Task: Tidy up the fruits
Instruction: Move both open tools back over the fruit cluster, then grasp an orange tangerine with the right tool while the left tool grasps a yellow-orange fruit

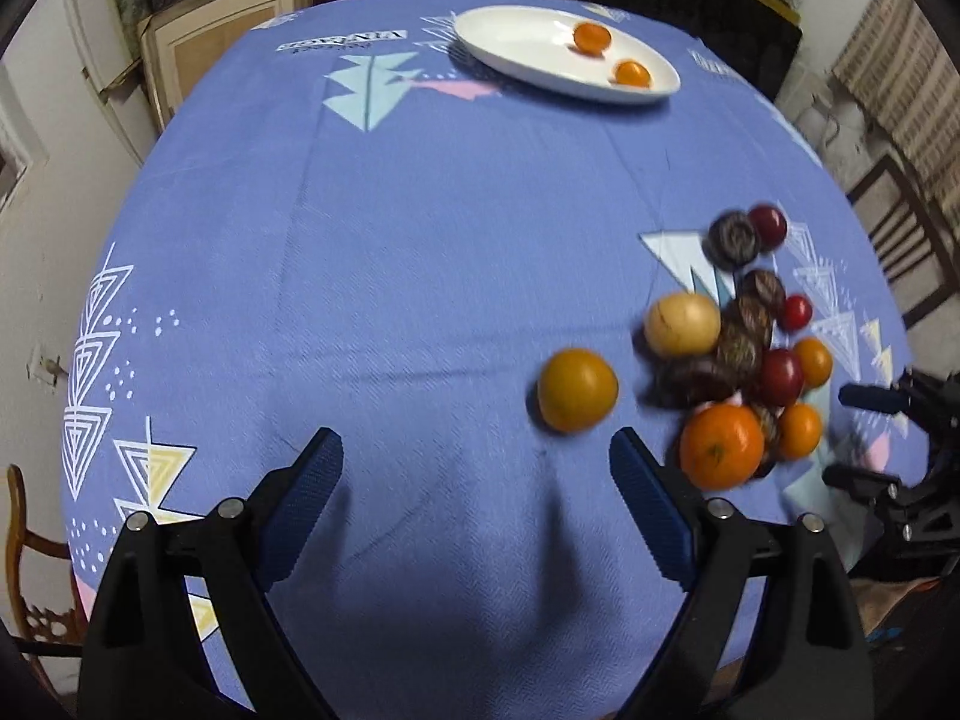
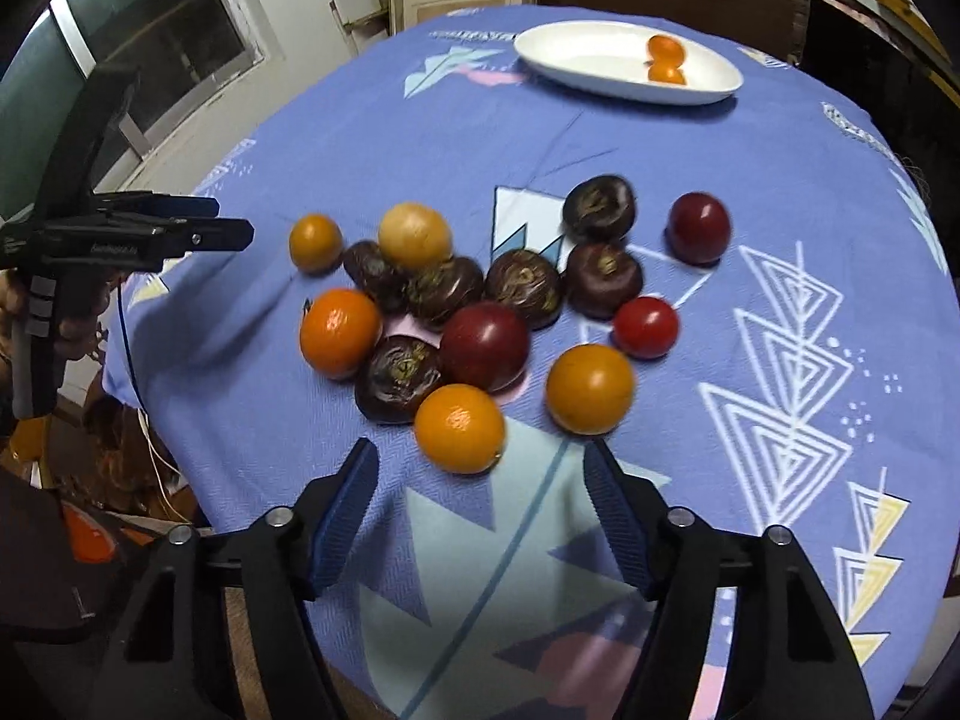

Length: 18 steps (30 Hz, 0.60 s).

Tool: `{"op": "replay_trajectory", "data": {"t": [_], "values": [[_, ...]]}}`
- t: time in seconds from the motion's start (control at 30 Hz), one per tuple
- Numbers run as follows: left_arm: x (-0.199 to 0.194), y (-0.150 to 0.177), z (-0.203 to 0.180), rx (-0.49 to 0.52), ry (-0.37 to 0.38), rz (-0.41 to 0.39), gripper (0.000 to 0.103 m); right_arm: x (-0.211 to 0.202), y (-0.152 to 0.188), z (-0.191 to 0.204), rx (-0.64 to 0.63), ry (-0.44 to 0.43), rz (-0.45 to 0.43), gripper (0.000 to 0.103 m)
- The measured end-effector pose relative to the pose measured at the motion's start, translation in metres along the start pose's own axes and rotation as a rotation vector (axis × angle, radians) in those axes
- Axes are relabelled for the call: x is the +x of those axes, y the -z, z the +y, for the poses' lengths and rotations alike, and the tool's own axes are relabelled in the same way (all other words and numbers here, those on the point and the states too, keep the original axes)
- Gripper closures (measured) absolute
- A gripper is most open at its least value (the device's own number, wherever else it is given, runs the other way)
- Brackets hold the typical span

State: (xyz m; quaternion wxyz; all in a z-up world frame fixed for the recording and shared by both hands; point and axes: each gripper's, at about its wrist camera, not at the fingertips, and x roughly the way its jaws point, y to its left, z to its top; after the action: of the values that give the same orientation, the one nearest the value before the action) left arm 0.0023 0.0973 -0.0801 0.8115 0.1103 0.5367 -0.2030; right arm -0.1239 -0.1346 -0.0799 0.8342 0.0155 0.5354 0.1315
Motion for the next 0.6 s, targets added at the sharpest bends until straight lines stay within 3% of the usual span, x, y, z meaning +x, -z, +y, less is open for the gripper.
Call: {"op": "replay_trajectory", "data": {"t": [0.2,0.27,0.6], "values": [[0.006,0.006,-0.013,0.038,0.017,0.009,0.015,0.018,-0.001,0.011,-0.055,0.022,0.011,0.051],[0.010,0.007,-0.016,0.048,0.022,0.013,0.015,0.024,-0.002,0.012,-0.072,0.011,0.018,0.066],[0.025,-0.005,-0.023,0.041,0.030,0.013,0.015,0.010,0.004,-0.004,0.016,-0.003,0.009,0.066]]}}
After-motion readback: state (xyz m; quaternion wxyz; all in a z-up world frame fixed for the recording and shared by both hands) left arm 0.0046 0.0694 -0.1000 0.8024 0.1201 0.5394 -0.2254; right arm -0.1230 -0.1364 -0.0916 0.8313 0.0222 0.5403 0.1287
